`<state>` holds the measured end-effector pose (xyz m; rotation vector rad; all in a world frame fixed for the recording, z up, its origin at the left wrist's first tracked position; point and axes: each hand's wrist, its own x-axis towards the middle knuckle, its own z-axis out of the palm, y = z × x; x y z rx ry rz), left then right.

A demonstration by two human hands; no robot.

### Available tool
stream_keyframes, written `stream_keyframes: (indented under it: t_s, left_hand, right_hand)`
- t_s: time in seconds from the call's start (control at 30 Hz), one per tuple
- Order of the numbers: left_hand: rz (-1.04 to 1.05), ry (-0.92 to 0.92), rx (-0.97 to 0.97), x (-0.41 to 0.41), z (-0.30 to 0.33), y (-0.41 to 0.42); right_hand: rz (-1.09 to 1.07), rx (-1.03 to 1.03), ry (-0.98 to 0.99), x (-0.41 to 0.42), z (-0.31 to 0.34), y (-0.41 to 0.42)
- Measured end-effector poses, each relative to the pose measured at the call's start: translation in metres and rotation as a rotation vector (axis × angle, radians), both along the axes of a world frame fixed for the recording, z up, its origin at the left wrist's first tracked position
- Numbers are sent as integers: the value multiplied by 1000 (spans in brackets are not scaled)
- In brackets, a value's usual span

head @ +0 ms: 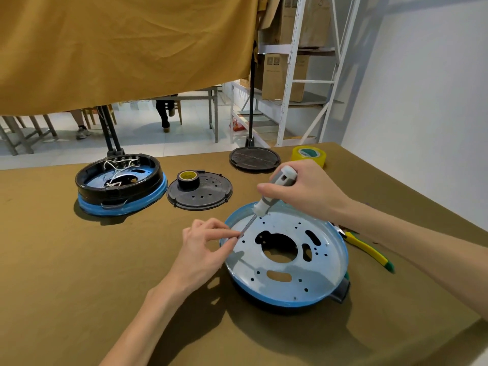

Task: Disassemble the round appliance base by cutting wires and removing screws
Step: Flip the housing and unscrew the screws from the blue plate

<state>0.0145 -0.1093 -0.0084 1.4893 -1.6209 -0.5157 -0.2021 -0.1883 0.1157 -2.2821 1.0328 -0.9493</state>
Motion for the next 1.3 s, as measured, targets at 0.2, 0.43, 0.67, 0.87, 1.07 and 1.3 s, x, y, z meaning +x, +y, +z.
stream_keyframes:
  t_s: [0.2, 0.43, 0.67, 0.87, 1.07, 1.3]
  left_hand:
    - [-13, 58, 11, 4, -1, -2]
    - [-9, 31, -45, 3, -3, -2]
    - [-19, 17, -25, 3, 1, 0]
    - [-34, 14, -16, 5, 0, -1]
    - [-47, 11, -34, 8, -5, -4]
    - [-50, 80, -67, 14, -2, -4]
  right_hand:
    - [54, -103, 21, 31, 10, 2]
    - [80, -113, 52, 46, 9, -5]
    - [76, -110, 49, 49, 3, -10]
    - [110, -115, 96, 53, 7, -10]
    - [51, -87, 232, 60, 17, -11]
    - [69, -3, 436, 67, 37, -8]
